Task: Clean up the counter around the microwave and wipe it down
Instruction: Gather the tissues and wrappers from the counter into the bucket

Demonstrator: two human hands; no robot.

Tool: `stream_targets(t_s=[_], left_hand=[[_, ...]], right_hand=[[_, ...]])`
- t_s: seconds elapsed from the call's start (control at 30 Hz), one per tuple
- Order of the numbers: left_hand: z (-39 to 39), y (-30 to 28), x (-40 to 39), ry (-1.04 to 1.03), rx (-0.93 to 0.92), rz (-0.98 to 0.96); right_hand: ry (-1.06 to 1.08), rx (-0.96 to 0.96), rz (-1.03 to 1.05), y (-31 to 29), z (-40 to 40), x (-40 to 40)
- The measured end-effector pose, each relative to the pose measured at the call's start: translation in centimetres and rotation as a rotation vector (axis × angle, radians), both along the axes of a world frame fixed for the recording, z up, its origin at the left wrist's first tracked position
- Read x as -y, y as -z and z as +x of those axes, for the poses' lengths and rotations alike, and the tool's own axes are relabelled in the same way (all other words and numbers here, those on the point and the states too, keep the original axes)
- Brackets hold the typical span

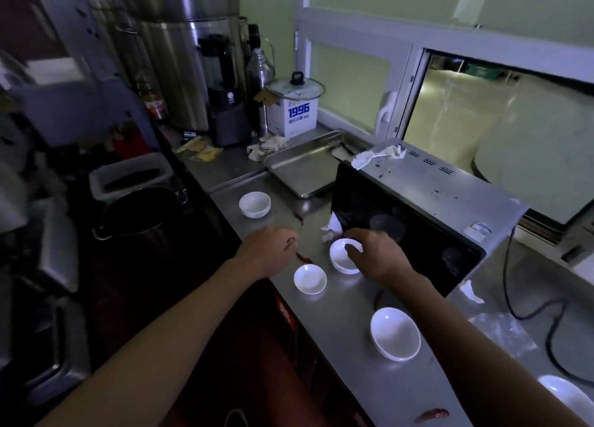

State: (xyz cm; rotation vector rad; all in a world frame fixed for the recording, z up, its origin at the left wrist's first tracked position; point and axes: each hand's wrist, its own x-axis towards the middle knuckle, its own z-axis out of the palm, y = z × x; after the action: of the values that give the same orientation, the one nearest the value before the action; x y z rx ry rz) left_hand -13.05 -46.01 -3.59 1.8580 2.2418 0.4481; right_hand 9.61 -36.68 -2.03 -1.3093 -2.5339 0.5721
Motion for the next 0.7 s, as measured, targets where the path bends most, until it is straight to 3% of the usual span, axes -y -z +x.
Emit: stream_targets(t_s=[0.4,0.7], left_hand=[[-15.4,0.9,-6.9,0.038,0.058,-0.016],[-17.6,0.1,-14.2,0.204,0.111,0.047]], right_hand=[[0.066,0.032,0.02,0.3,-15.0,-6.0],[0.232,0.038,0.05,0.2,-15.4,-10.0]])
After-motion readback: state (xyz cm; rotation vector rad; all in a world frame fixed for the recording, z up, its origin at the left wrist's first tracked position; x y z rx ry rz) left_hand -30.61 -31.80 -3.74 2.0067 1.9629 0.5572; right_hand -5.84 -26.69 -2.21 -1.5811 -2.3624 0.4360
